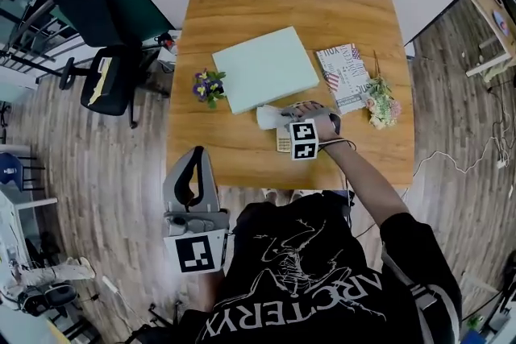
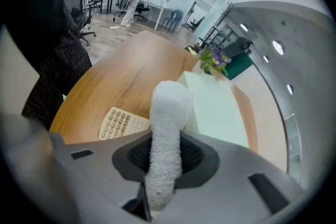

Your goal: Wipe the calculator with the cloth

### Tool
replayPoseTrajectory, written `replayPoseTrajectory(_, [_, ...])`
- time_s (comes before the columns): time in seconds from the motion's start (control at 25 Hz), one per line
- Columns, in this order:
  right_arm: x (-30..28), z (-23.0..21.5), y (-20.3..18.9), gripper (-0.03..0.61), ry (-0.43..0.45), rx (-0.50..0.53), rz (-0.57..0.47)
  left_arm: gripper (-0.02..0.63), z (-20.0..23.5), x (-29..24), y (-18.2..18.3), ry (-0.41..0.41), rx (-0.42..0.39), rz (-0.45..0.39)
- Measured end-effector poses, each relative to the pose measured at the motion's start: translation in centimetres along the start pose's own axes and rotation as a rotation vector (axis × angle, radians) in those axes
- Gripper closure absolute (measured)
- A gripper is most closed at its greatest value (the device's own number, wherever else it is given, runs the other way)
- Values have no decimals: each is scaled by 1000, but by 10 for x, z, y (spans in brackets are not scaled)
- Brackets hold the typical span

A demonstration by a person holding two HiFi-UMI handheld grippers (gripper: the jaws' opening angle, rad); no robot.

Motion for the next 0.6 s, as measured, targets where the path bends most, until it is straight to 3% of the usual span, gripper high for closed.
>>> replayPoseTrajectory(0.24, [-42,3,-22,489,70,-82,63,604,15,19,-6,51,-1,8])
replayPoseTrajectory(0.6, [-39,5,-17,489,79,-118,41,604,8,21,-15,29,20,57])
Point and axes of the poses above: the fingertips, and each gripper's own axes: x backward along the fingers, z to its left, y out of its top, the point moved 1 cm from there along x, backward along the fingers, and after that the axes turned 3 degrees about y, right-handed, at the moved point
